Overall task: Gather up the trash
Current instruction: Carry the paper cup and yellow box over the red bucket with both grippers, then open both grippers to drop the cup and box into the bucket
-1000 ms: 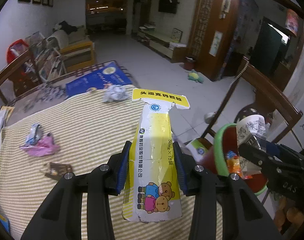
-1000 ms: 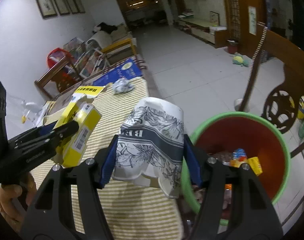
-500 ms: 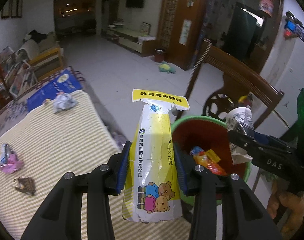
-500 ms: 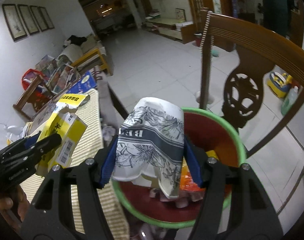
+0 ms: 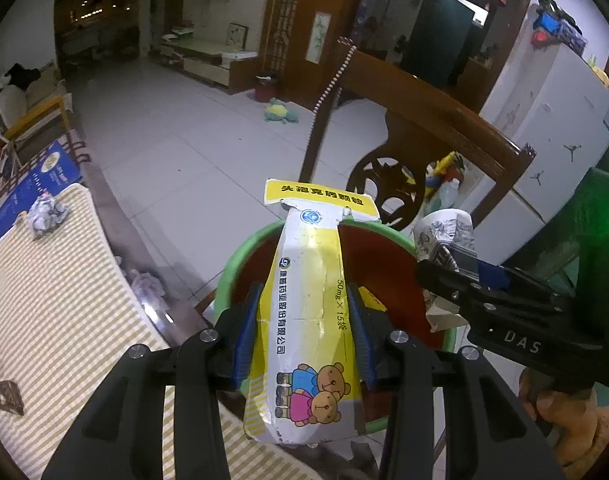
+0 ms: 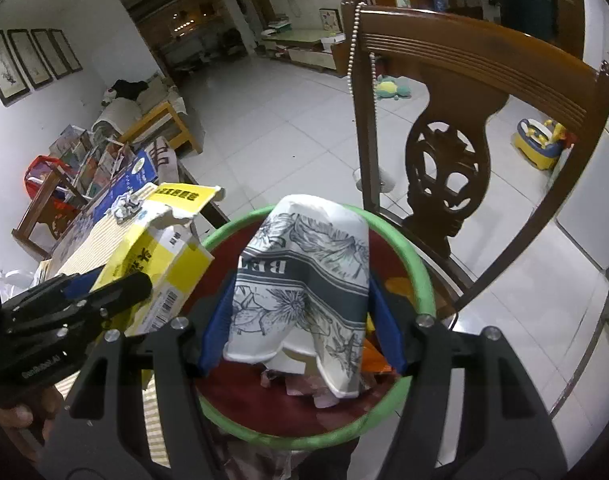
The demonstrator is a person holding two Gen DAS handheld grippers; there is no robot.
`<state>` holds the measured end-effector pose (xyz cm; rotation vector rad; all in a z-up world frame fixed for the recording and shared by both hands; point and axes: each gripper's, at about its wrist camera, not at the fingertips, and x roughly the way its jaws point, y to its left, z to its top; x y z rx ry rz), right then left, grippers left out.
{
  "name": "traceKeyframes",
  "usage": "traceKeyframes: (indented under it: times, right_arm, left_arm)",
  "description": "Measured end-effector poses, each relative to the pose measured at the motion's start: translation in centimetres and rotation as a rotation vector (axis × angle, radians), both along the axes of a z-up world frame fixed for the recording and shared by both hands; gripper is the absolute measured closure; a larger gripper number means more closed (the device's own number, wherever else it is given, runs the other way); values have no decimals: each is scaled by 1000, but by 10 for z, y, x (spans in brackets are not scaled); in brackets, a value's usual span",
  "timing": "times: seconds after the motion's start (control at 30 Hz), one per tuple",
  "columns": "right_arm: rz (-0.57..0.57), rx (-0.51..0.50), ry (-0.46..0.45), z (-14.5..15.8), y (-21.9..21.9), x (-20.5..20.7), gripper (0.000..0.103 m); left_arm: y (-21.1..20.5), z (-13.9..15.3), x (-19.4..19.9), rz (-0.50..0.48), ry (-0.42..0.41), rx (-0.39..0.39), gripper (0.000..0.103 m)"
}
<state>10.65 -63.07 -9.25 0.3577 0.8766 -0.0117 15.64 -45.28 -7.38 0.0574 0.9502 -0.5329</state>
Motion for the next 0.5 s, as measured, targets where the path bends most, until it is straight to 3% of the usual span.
traceKeyframes:
  times: [0.07,0.1,0.17,0.37,0.4,0.43,0.5]
  right_arm:
    - [-7,3,3,-1,-4,1,42]
    - [-11,6,4,-2,-4,0,42]
    - [-14,9,6,-2,-4,0,42]
    - [4,7,14,-4,5,4,42]
    - [5,4,21,-5,8,6,39]
    - [2,4,24,-6,10,8,31]
    - [1,12,22,-6,16,10,27]
  left_arm:
    - [-5,-2,2,-9,3,8,62]
    - [-5,-4,3,-6,3,15,52]
    - [-1,-2,4,7,-10,12,45]
    - [20,2,9,49,-17,10,41]
    - [24,2,10,57,-16,8,40]
    - [30,2,10,68,-17,6,40]
    - [42,3,10,96,-19,7,38]
